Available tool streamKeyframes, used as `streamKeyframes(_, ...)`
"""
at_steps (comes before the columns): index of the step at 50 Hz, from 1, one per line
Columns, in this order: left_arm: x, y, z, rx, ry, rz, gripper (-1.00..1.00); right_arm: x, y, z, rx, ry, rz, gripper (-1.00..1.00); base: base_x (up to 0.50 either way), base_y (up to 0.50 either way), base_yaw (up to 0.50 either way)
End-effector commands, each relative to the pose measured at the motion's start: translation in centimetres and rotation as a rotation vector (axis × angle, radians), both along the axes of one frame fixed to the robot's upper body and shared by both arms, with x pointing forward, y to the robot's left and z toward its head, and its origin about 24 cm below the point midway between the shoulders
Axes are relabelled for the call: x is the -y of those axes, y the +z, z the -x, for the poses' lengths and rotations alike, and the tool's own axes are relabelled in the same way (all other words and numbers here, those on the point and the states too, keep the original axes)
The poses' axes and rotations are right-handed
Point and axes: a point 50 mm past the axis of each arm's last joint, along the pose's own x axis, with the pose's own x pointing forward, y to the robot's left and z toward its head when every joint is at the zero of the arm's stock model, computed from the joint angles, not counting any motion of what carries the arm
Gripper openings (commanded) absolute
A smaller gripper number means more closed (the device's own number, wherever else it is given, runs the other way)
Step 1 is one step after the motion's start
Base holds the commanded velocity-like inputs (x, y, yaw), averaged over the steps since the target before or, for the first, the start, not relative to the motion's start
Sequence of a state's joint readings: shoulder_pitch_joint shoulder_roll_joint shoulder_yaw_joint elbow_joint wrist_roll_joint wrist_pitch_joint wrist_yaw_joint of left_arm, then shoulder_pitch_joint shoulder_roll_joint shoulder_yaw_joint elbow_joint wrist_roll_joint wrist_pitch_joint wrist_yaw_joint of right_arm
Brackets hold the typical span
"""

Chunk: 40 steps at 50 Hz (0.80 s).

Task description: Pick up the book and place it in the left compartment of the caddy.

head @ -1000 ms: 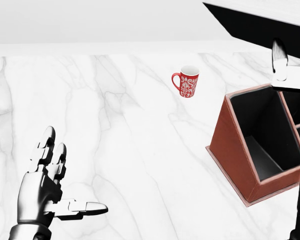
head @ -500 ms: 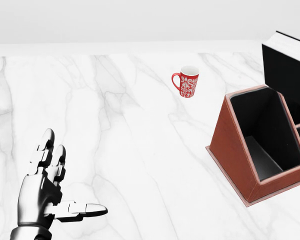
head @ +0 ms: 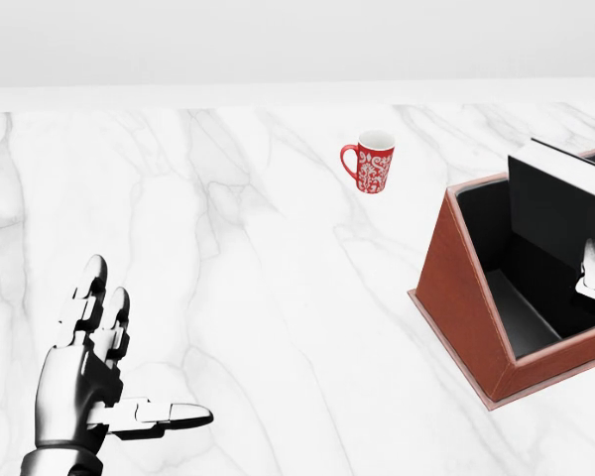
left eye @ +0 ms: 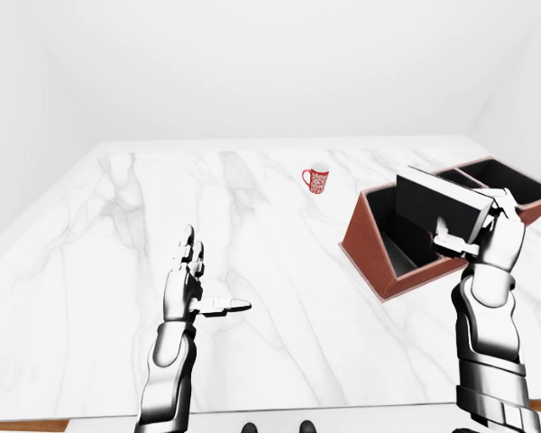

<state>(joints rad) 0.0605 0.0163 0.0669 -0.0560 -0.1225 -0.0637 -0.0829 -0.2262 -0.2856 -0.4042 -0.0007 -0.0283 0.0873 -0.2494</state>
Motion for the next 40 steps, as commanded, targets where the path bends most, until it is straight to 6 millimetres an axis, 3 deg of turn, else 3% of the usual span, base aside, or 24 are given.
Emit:
streamKeyframes(1, 0.0, 0.0, 0.0, -0.002, 0.0, -0.001, 1.0, 0.0, -1.2, -0.3, -0.048, -0.035, -0.002, -1.0, 0.0, 0.0, 0.0)
streamKeyframes(8, 0.0, 0.0, -0.1, -0.006, 0.001, -0.002, 1.0, 0.4, -2.8, -0.1, -0.109, -0.064, -0.02, -1.0, 0.0, 0.0, 0.0)
streamKeyframes(25, 0.0, 0.1, 0.1, -0.006, 0.002, -0.002, 1.0, 0.8, -3.7, 0.4, -0.149, -0.096, -0.015, -1.0, 0.0, 0.0, 0.0)
streamKeyframes(40, 0.0, 0.1, 0.1, -0.011, 0.003, -0.006, 1.0, 1.1, -5.5, -0.8, -0.261, -0.123, 0.015, -1.0, 0.0, 0.0, 0.0)
